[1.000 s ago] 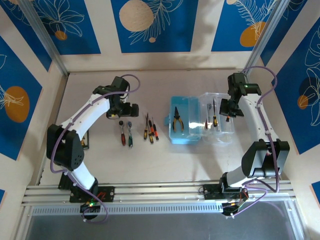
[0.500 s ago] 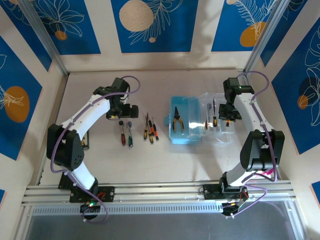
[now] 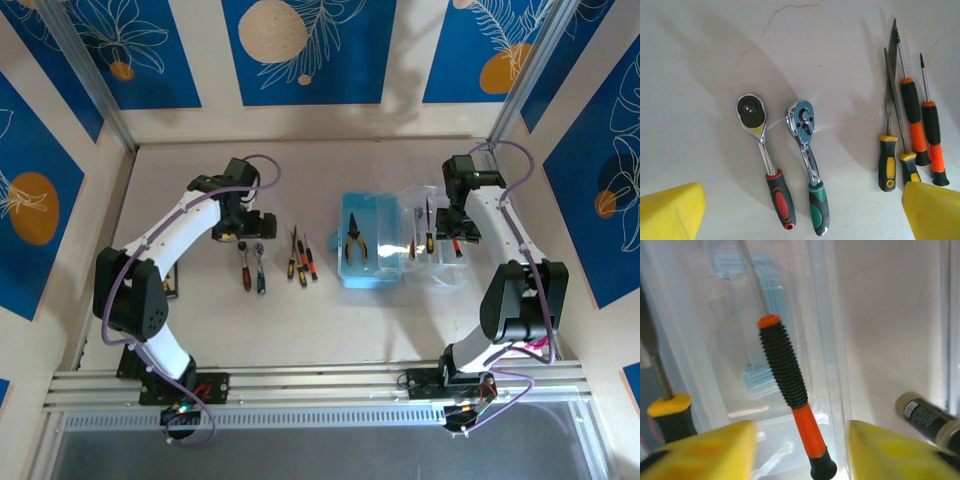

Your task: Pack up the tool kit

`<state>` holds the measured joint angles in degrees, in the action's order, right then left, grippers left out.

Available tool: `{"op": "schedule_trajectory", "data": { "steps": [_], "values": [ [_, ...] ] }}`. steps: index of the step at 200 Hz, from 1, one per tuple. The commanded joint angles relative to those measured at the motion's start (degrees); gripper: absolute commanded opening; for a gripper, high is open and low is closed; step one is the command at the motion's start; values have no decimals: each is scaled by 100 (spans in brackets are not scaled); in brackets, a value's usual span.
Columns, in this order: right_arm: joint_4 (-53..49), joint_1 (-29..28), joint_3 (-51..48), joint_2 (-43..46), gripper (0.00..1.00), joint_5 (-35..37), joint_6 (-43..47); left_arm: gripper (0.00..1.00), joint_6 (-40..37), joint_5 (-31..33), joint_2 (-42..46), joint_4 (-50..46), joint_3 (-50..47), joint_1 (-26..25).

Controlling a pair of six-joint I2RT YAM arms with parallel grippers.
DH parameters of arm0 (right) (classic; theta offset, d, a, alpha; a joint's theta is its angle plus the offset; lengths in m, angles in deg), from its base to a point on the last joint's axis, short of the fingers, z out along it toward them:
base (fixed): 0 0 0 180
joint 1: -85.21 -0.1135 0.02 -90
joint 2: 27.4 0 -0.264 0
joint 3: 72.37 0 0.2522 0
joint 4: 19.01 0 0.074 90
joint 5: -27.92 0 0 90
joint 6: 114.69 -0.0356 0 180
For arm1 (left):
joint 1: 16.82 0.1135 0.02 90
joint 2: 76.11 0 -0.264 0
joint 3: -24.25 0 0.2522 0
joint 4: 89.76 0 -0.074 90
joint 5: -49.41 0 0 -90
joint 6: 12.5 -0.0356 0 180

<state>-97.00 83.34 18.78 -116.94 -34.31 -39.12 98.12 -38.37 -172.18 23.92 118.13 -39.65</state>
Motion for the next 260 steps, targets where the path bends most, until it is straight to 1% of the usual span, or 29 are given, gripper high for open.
{"op": "schedule_trajectory", "data": {
  "steps": [1, 12, 32, 57, 75, 82, 119, 154, 167, 183, 196, 215, 237, 250, 260],
  "values": [
    [-150, -135, 297, 403, 81, -56, -2, 100, -32, 93, -114, -122, -162, 32],
    [-55, -163, 326, 570, 100, -195, -12, 100, -17, 141, -170, -140, -209, 30],
    [53, -196, 420, 803, 99, -470, -11, 100, 23, 196, -258, -63, -315, 31],
    [59, -293, 545, 896, 99, -605, 60, 100, 76, 251, -439, 55, -453, 61],
    [68, -372, 555, 900, 99, -677, 96, 100, 106, 409, -599, 193, -577, 113],
    [77, -398, 535, 895, 99, -700, 91, 99, 130, 428, -664, 250, -626, 157],
    [164, -567, 424, 820, 99, -778, 64, 84, 231, 280, -810, 607, -826, 394],
    [191, -622, 420, 718, 99, -808, 59, 71, 239, 94, -940, 777, -850, 514],
    [197, -626, 442, 697, 99, -830, 59, 62, 232, 26, -1025, 829, -857, 533],
    [200, -629, 461, 687, 99, -834, 72, 59, 241, -41, -1162, 908, -899, 543],
    [196, -625, 463, 668, 99, -814, 95, 53, 253, -36, -1288, 944, -940, 537],
    [195, -628, 450, 652, 99, -791, 99, 49, 296, -77, -1456, 1039, -988, 550],
    [198, -627, 444, 625, 99, -790, 107, 40, 337, -166, -1631, 1122, -970, 546],
    [200, -625, 432, 623, 99, -791, 95, 32, 352, -221, -1710, 1176, -960, 551],
    [191, -625, 428, 624, 99, -779, 107, 31, 359, -222, -1744, 1178, -963, 551]
  ]
}}
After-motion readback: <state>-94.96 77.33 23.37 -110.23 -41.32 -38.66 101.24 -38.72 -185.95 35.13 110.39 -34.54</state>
